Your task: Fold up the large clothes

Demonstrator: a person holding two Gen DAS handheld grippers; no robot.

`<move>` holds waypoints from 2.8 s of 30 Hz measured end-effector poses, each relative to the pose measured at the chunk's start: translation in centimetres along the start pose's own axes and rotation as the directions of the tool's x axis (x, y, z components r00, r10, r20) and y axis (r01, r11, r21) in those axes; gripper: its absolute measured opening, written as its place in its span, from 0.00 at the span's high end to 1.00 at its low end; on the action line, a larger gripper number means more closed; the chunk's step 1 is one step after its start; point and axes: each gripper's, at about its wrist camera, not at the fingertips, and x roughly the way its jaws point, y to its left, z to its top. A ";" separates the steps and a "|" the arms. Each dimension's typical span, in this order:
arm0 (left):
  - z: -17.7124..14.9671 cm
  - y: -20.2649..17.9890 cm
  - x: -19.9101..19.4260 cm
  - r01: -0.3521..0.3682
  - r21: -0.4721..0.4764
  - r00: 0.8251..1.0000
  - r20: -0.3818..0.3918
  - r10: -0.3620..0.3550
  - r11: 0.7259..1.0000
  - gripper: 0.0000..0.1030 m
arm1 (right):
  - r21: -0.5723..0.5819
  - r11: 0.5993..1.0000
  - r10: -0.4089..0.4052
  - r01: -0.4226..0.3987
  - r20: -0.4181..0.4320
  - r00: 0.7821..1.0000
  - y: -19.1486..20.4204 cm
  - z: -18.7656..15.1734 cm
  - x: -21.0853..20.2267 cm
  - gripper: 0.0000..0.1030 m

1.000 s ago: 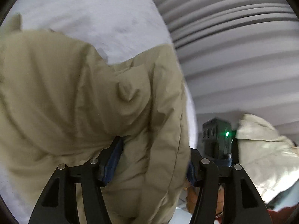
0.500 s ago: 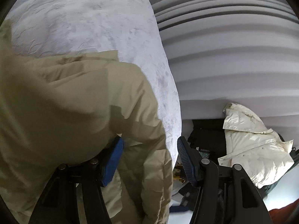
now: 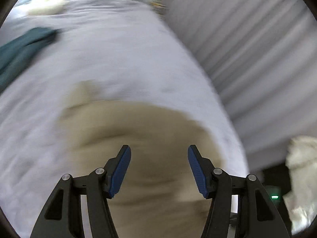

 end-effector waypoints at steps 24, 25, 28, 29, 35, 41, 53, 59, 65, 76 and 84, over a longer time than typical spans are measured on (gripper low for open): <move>-1.9 4.0 6.6 -0.181 -0.072 0.980 -0.103 0.173 0.981 0.41 | -0.264 0.961 0.044 -0.080 -0.139 0.989 4.1 8.5 -0.6 0.55; -1.8 3.5 6.6 -0.195 -0.051 0.977 -0.103 0.189 0.980 0.41 | -0.299 0.953 -0.002 -0.039 -0.133 0.991 4.1 8.2 0.0 0.74; -1.7 1.5 7.1 -0.203 0.000 0.973 -0.109 0.202 0.979 0.41 | -0.382 0.914 -0.183 0.139 -0.082 0.980 2.4 6.5 0.9 0.76; -1.9 0.6 7.4 -0.199 0.024 0.974 -0.109 0.200 0.980 0.40 | -0.382 0.908 -0.213 0.169 -0.075 0.974 1.5 6.2 1.0 0.78; -2.5 -2.7 9.9 -0.236 0.127 0.964 -0.090 0.248 0.963 0.24 | -0.284 0.941 -0.215 0.181 -0.090 0.973 -3.4 5.2 3.0 0.88; -2.3 -2.4 10.4 -0.274 0.122 0.953 -0.103 0.286 0.954 0.23 | -0.262 0.949 -0.206 0.175 -0.096 0.974 -3.1 5.2 2.2 0.87; -2.7 -2.0 9.8 -0.315 0.049 0.941 -0.110 0.319 0.948 0.20 | -0.143 0.979 -0.140 0.144 0.036 0.989 -6.1 8.2 -3.7 0.43; -2.9 -2.5 9.6 -0.363 0.027 0.926 -0.101 0.364 0.931 0.20 | -0.207 0.971 -0.139 0.118 -0.086 0.987 -5.1 9.4 1.3 0.77; -3.1 -2.8 9.2 -0.398 0.005 0.913 -0.100 0.396 0.917 0.20 | -0.250 0.960 -0.165 0.128 -0.133 0.977 -3.8 10.0 3.6 0.75; -3.3 -2.7 8.5 -0.404 -0.006 0.909 -0.119 0.400 0.915 0.20 | -0.222 0.975 -0.023 0.011 -0.054 0.998 -2.6 10.4 -2.3 0.35; -3.4 -2.7 8.3 -0.397 -0.006 0.911 -0.129 0.393 0.918 0.20 | -0.335 0.942 -0.052 0.027 -0.066 0.997 0.3 9.3 -2.9 0.31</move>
